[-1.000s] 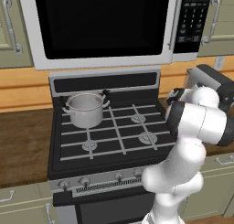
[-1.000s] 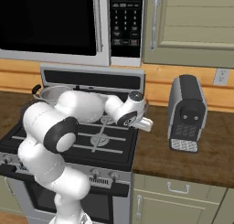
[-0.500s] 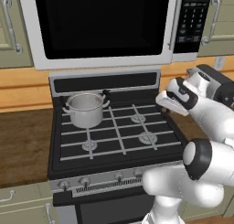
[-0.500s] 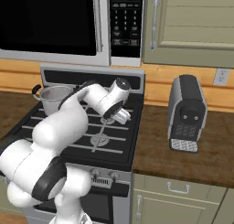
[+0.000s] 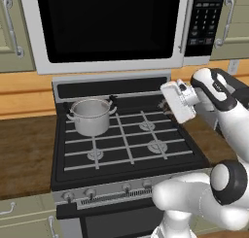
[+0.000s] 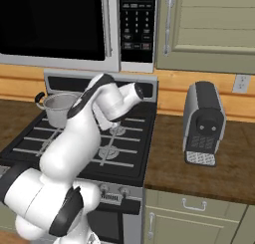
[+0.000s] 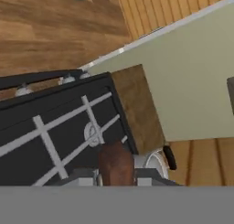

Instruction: Put the carrot and mushroom in the pot. Retrieve the spatula and lightly stir the vegetables in the pot.

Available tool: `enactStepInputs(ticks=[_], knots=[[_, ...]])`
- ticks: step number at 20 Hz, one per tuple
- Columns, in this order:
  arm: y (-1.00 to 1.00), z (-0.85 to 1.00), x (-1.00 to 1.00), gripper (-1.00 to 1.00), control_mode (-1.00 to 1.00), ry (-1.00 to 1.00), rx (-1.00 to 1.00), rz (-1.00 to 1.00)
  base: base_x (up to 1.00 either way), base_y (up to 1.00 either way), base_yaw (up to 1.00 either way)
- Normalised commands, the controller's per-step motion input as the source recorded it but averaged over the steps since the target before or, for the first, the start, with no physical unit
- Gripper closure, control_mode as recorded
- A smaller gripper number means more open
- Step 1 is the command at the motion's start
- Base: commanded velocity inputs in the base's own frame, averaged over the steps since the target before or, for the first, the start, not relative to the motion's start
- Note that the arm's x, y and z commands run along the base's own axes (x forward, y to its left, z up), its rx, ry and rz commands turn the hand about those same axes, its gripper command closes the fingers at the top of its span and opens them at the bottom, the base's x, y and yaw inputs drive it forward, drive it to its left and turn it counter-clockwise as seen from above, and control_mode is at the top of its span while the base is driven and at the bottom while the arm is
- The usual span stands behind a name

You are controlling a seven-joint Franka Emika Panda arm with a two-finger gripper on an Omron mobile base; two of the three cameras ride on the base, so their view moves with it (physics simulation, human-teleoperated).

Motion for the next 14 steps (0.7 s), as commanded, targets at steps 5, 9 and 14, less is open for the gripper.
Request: enactStepInputs(ticks=[5,9,14], knots=[[0.96,0.0,-0.32,1.0,-1.0,0.1,0.56,-0.23,0.0,0.0,0.0],[0.92,0.08,-0.03,1.0,-1.0,0.05,0.56,-0.26,0.0,0.0,0.0],[0.74,0.48,0.0,1.0,-1.0,0.08,0.59,-0.27,0.0,0.0,0.0]])
